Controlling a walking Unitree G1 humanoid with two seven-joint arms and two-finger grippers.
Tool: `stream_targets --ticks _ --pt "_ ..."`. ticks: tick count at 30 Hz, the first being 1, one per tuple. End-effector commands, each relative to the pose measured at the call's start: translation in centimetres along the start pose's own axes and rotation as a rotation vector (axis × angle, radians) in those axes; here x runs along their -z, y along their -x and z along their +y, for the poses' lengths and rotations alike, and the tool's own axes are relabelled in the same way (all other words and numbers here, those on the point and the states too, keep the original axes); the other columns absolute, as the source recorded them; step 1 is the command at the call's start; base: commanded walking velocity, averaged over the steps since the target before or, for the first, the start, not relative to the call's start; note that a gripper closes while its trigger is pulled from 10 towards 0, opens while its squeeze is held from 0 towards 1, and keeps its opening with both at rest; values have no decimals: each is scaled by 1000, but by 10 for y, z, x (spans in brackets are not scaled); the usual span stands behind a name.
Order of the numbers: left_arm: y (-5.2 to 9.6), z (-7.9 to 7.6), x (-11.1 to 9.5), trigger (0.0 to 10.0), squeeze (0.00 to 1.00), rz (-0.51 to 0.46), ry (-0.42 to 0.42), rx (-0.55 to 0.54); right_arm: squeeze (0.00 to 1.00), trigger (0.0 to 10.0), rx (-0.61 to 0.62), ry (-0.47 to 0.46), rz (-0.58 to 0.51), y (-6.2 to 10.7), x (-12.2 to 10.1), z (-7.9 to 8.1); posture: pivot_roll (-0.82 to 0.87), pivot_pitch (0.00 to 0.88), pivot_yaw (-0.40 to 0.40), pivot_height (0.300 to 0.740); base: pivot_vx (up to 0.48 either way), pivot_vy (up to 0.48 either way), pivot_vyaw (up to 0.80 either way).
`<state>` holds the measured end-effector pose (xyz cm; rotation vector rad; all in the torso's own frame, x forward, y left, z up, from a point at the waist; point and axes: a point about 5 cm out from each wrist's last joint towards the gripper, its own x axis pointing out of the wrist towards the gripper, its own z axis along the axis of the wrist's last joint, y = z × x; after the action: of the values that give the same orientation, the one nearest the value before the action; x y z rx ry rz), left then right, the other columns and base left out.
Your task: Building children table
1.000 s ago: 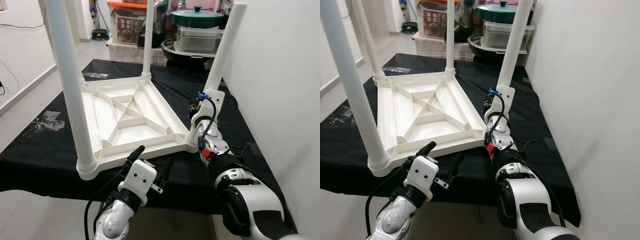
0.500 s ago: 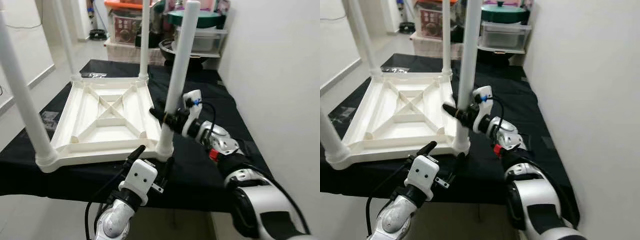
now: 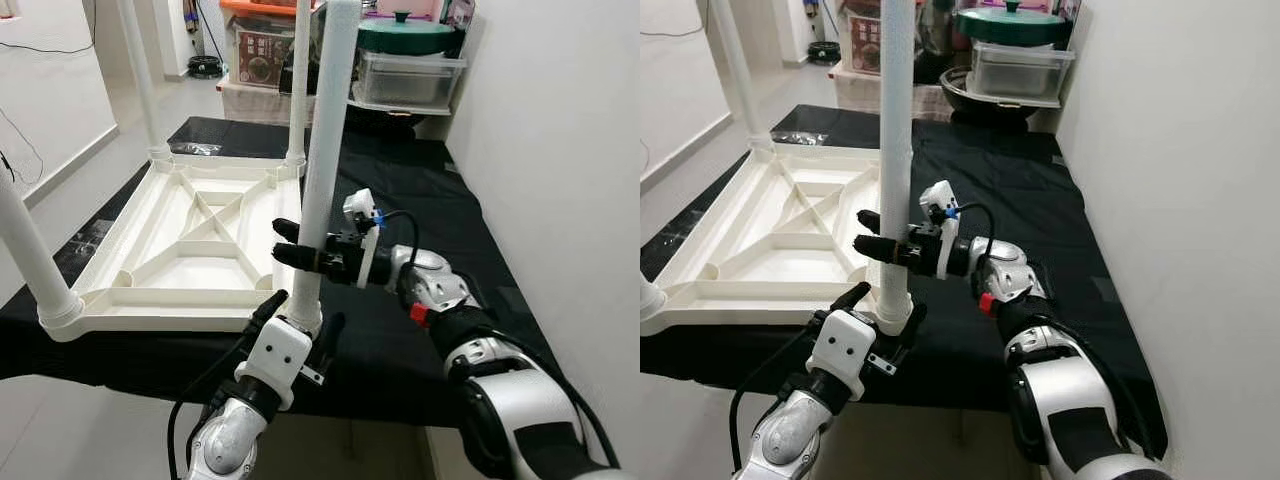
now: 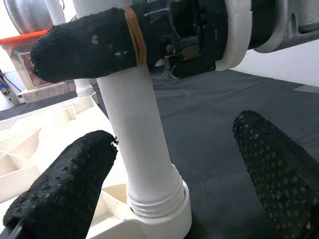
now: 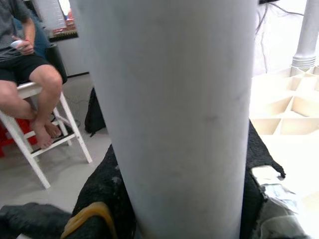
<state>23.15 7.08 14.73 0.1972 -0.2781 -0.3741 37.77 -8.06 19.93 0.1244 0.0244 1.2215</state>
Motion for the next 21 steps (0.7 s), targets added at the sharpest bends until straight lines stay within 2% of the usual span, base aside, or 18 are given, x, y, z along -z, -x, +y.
stream_targets --ticks 1,2,4,5,6,7,8,10,11,12,14,15,20,21 --pt "1 -2 4 10000 0 22 -2 5 0 0 178 -60 -31 -2 6 -8 89 24 -111 740 0 0 0" --pt "2 -2 4 10000 0 22 -2 4 0 0 270 -58 -44 -3 5 -12 89 24 -111 740 0 0 0" --pt "2 -2 4 10000 0 22 -2 4 0 0 270 -58 -44 -3 5 -12 89 24 -111 740 0 0 0" --pt "2 -1 4 10000 0 19 -2 -3 0 0 442 -39 -38 -2 6 -19 89 25 -113 740 0 0 0" --pt "2 -1 4 10000 0 19 -2 -3 0 0 442 -39 -38 -2 6 -19 89 25 -113 740 0 0 0" --pt "2 -1 4 10000 0 19 -2 -6 0 0 658 -28 -20 5 8 -29 87 21 -110 740 0 0 0" --pt "3 0 4 10000 0 19 -2 -8 0 0 910 -41 2 20 11 -41 86 21 -110 740 0 0 0" --pt "3 0 4 10000 0 19 -2 -8 0 0 910 -41 2 20 11 -41 86 21 -110 740 0 0 0" --pt "3 0 4 10000 0 21 -1 -7 0 0 1156 -48 16 38 14 -50 86 18 -109 740 0 0 0" --pt "3 0 4 10000 0 21 -1 -7 0 0 1156 -48 16 38 14 -50 86 18 -109 740 0 0 0" --pt "3 0 5 10000 0 23 1 -6 0 0 1440 -87 13 60 18 -55 88 14 -107 740 0 0 0" --pt "4 0 5 10000 0 21 0 -13 0 0 1494 -107 -1 63 20 -54 88 13 -108 740 0 0 0" --pt "4 1 5 10000 0 20 0 -24 0 0 1536 -106 -11 65 20 -54 88 7 -109 740 0 0 0" --pt "4 2 5 10000 0 20 5 -30 0 10000 1530 -114 -39 61 19 -53 89 10 -109 740 0 0 0"
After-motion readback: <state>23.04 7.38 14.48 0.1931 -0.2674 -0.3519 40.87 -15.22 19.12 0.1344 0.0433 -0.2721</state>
